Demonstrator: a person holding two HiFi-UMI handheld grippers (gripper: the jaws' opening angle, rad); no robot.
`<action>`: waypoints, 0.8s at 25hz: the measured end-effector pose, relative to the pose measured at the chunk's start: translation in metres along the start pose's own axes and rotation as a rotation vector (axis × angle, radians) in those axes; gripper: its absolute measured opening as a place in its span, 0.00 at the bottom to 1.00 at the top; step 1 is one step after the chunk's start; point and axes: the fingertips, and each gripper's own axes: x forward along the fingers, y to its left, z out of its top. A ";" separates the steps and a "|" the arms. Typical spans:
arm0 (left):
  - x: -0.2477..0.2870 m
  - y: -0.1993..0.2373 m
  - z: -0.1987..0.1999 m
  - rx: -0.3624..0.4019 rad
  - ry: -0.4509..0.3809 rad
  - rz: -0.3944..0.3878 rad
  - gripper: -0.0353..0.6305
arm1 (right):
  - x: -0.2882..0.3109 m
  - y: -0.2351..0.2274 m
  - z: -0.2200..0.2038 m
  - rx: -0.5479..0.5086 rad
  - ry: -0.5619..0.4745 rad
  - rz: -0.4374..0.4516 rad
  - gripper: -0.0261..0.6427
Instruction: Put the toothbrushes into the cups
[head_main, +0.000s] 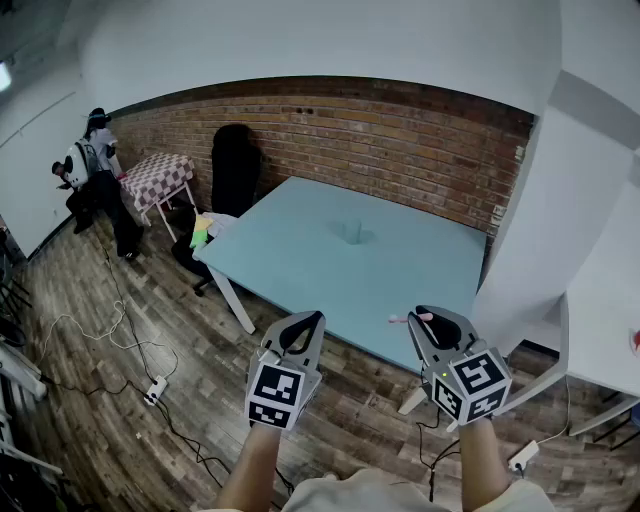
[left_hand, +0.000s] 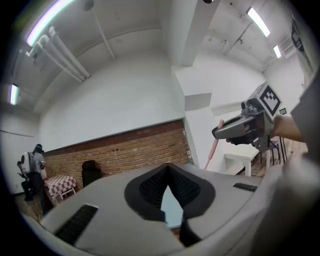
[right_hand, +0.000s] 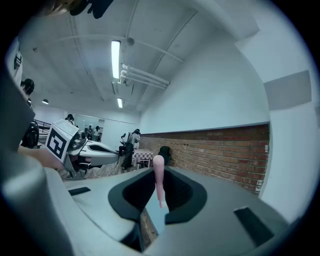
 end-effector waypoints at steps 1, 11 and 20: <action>-0.001 0.001 0.000 0.002 0.000 0.001 0.08 | 0.000 0.000 0.000 0.003 -0.001 -0.003 0.11; -0.002 -0.013 0.000 0.001 0.023 0.022 0.08 | -0.012 -0.010 -0.004 0.047 -0.028 0.000 0.11; -0.009 -0.032 -0.001 -0.001 0.027 0.038 0.08 | -0.021 -0.011 -0.014 0.057 -0.024 0.029 0.11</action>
